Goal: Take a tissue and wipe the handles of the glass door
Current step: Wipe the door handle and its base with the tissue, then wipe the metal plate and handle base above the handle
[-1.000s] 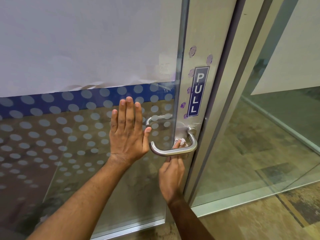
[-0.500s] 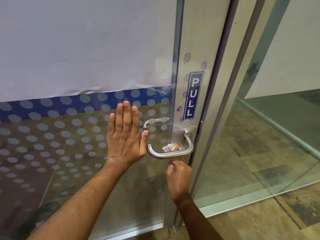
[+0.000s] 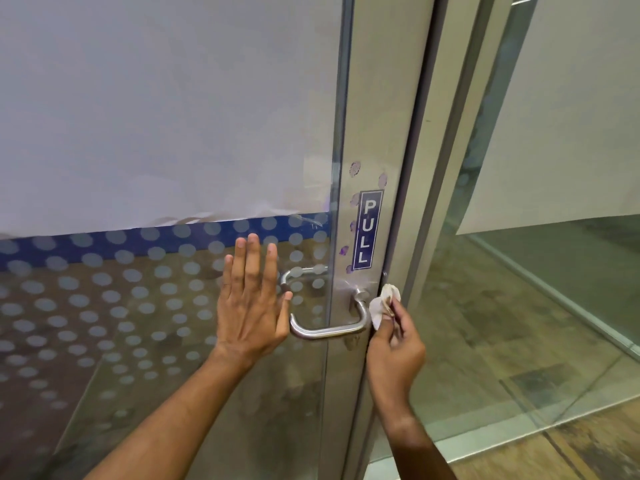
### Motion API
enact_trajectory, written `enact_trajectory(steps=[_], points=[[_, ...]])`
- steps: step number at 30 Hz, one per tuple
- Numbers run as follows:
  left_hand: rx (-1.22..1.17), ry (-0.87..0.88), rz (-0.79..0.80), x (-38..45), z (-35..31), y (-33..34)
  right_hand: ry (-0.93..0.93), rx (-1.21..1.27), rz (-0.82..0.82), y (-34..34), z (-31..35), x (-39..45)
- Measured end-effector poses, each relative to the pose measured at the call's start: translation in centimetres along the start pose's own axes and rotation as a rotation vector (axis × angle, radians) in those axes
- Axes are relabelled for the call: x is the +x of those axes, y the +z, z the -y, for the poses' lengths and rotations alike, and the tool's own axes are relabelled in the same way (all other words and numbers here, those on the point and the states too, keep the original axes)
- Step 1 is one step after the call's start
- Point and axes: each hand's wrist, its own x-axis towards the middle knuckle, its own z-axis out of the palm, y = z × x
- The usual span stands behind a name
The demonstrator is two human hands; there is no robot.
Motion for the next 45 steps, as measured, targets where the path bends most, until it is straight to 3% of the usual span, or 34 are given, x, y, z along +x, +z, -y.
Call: enact_trajectory(steps=[9, 13, 19, 25, 32, 37, 45], points=[[-0.068, 0.033, -0.118, 5.6, -0.4, -3.1, -0.635, -0.123, 0.030, 2.7, 9.5, 6.1], [-0.059, 0.046, -0.162, 9.0, -0.1, -4.4, -0.792, -0.215, 0.025, 4.1, 11.8, 8.1], [0.017, 0.055, -0.154, 11.6, 1.1, -4.8, -0.801, -0.405, 0.109, 6.2, 11.6, 8.2], [0.114, 0.076, -0.165, 11.6, 1.6, -4.0, -0.794, -0.405, 0.238, 7.7, 11.1, 8.0], [0.153, 0.083, -0.187, 11.7, 1.9, -3.3, -0.935, -0.554, 0.292, 8.5, 11.0, 8.3], [0.164, 0.082, -0.191, 11.7, 1.9, -3.0, -1.025, -0.662, 0.415, 6.4, 9.0, 9.1], [0.194, 0.087, -0.204, 11.7, 1.9, -3.0, -0.862, -0.529, 0.268, 9.1, 11.2, 8.0]])
